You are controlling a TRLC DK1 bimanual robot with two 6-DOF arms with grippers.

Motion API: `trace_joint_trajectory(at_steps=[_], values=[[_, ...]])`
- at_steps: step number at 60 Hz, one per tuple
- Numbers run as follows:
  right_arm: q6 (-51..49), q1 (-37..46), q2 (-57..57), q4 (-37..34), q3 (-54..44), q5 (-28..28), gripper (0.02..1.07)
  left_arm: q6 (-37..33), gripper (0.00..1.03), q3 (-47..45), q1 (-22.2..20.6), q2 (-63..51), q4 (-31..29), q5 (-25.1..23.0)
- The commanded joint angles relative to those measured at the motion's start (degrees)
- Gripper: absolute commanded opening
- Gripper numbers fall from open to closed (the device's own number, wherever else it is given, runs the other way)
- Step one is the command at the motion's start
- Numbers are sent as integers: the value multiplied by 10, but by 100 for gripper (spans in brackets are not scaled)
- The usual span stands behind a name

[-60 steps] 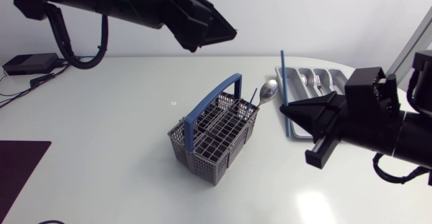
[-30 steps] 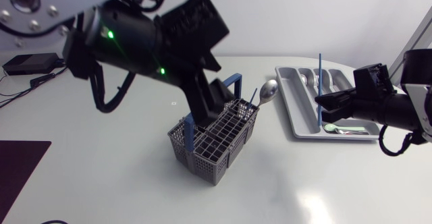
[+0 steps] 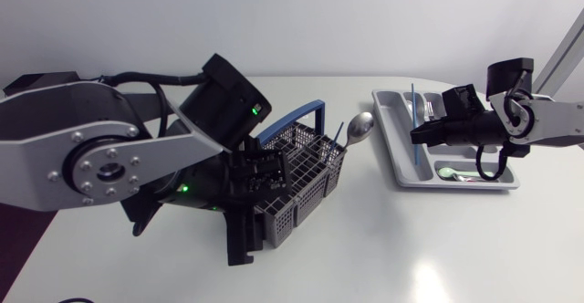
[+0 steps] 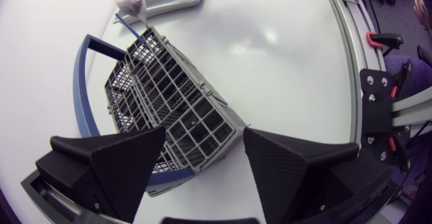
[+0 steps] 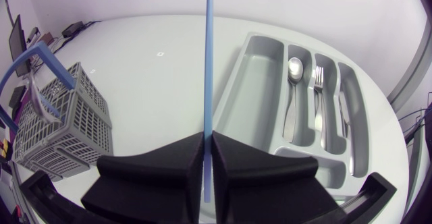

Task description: Unload the cutlery basket into the drawer organizer.

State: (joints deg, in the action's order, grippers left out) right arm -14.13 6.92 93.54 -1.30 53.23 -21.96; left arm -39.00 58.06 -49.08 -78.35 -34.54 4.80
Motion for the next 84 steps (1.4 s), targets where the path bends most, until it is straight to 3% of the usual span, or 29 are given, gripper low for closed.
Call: trace_joint_trajectory(at_steps=[1,15,30,34,38,43,46,52,69,84], values=[[16,5,33,0,28,10,8,-19,92,-23,16,7,6,11],[26,6,130,-29,95,39,8,-50,92,-29,62,24,13,17],[27,7,191,-54,135,45,10,-46,92,49,28,60,-3,7],[27,7,184,-56,130,45,24,-42,92,72,20,58,-4,6],[23,7,161,-56,117,43,47,-34,92,93,17,50,-3,-4],[20,7,120,-61,99,28,65,-25,92,100,15,43,0,-8],[20,8,101,-65,92,22,71,-23,92,98,14,39,4,-9],[19,9,38,-78,71,-30,75,-19,92,89,15,36,21,-13],[18,8,-56,-156,55,-261,74,-1,92,86,10,22,47,-30],[-12,-49,-63,-208,44,-314,74,15,92,86,9,10,62,-54]])
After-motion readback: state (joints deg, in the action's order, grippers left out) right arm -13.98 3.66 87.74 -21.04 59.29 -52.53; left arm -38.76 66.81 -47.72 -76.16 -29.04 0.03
